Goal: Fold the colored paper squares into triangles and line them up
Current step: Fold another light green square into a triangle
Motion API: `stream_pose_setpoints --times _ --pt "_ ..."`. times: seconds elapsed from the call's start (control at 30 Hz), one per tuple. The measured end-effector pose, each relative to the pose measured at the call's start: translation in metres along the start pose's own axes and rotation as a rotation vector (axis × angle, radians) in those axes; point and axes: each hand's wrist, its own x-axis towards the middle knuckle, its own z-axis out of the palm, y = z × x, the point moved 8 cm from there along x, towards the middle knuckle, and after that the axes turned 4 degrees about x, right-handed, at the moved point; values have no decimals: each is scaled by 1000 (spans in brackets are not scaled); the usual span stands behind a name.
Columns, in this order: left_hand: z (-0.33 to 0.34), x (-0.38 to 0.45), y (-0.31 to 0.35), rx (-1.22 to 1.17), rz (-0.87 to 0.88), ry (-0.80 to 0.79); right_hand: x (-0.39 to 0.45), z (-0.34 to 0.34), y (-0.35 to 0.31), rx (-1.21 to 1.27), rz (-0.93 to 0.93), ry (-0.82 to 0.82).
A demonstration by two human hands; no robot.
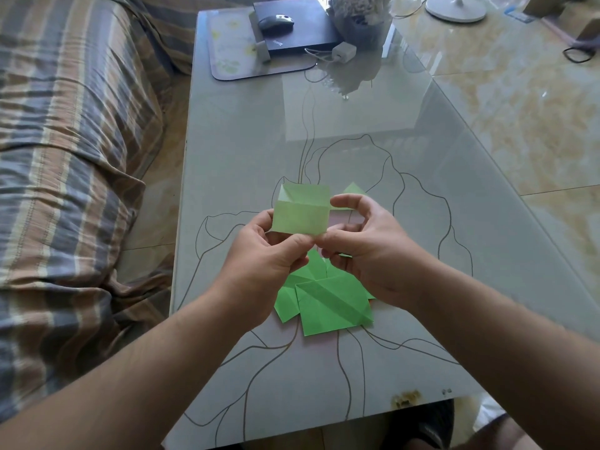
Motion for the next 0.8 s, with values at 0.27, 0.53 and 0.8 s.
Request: stream_pose_setpoints --times 0.27,0.53,0.8 --pt "-6 3 4 -46 -3 42 2 -7 -7 -20 -27 51" --pt "-14 6 6 -84 -9 69 3 -11 -12 -31 -36 68" --pt "-21 8 7 -61 -6 98 5 -17 -14 -44 -39 79"
